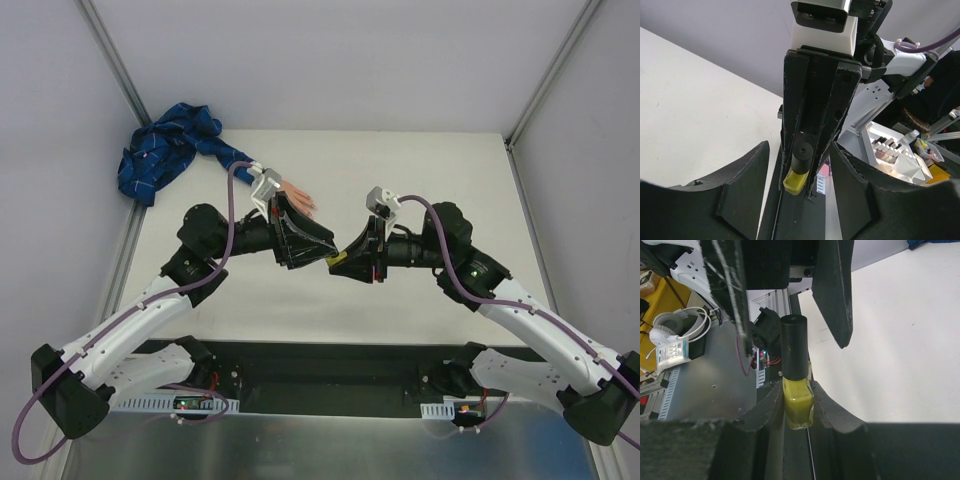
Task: Paint the nails
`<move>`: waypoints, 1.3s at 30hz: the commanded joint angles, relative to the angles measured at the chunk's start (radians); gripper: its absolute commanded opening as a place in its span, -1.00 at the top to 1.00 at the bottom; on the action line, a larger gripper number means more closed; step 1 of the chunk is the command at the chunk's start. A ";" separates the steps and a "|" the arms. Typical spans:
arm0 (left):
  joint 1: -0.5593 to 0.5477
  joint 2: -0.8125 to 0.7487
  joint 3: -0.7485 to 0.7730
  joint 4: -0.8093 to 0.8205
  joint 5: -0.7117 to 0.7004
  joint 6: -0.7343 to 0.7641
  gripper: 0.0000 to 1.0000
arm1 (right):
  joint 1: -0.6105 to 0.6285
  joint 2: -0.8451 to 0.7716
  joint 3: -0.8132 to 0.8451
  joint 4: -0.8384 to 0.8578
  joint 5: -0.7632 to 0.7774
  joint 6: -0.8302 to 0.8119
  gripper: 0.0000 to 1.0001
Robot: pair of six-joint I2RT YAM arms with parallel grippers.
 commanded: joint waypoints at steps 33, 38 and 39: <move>-0.385 0.090 0.363 -0.553 -0.881 0.106 -0.21 | 0.240 -0.051 0.015 0.027 0.739 -0.349 0.99; -0.353 0.016 0.328 -0.478 -0.650 0.200 -0.80 | 0.153 -0.051 0.018 0.016 0.417 -0.236 1.00; -0.340 0.010 0.315 -0.470 -0.621 0.203 -0.79 | 0.125 -0.048 0.028 0.018 0.374 -0.211 1.00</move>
